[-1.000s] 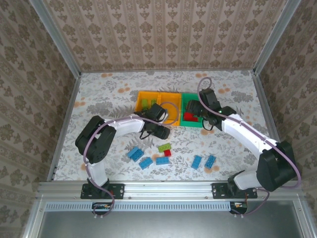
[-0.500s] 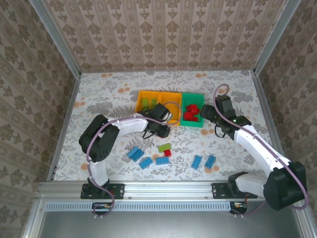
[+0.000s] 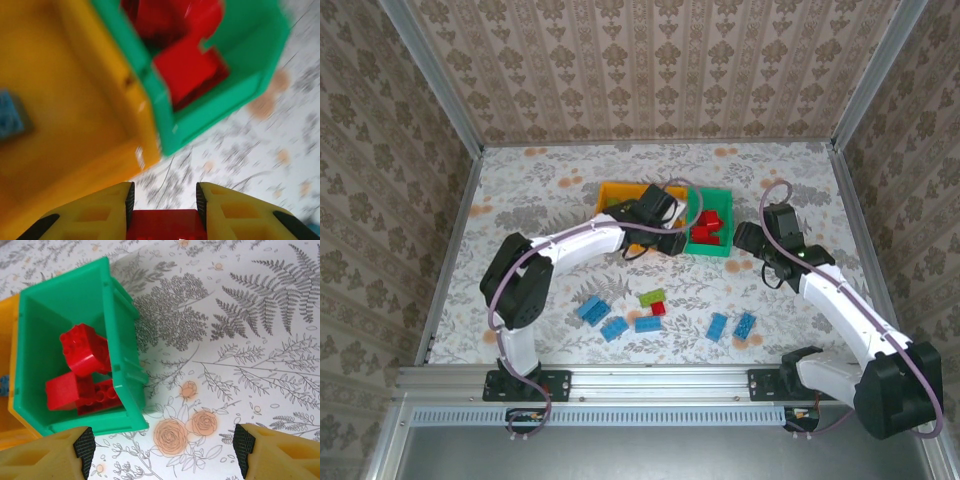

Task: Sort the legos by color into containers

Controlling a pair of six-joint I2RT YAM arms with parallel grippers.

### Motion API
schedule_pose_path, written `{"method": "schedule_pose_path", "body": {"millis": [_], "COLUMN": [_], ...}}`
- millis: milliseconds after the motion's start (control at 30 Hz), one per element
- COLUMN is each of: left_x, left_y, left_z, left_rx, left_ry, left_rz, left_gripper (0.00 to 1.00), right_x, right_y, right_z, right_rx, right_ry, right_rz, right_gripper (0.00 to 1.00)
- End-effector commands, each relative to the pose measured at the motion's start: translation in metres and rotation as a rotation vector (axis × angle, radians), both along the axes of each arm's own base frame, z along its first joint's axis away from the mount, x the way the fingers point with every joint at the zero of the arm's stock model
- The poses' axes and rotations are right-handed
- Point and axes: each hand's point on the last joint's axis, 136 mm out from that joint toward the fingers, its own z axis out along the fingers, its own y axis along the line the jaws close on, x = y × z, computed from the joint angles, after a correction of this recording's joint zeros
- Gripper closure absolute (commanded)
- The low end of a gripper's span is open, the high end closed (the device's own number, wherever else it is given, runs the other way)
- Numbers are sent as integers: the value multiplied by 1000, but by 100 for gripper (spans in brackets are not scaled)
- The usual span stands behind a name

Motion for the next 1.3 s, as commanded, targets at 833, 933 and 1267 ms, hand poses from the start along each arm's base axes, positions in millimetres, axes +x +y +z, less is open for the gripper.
{"method": "schedule_pose_path", "body": {"millis": [833, 933, 1267], "left_x": [111, 110, 92], "left_y": [-102, -107, -101], "left_z": [48, 49, 57], "left_rx": [-364, -389, -434], "left_ry": [-49, -49, -40], "left_rz": [-21, -40, -61], "left_gripper": [56, 51, 24], "right_x": [-137, -152, -175], "right_y": [26, 25, 31], "right_z": [-74, -74, -102], "right_rx": [225, 231, 268], "right_ry": [365, 390, 483], "right_rz": [-64, -102, -160], "right_gripper": [26, 26, 29]}}
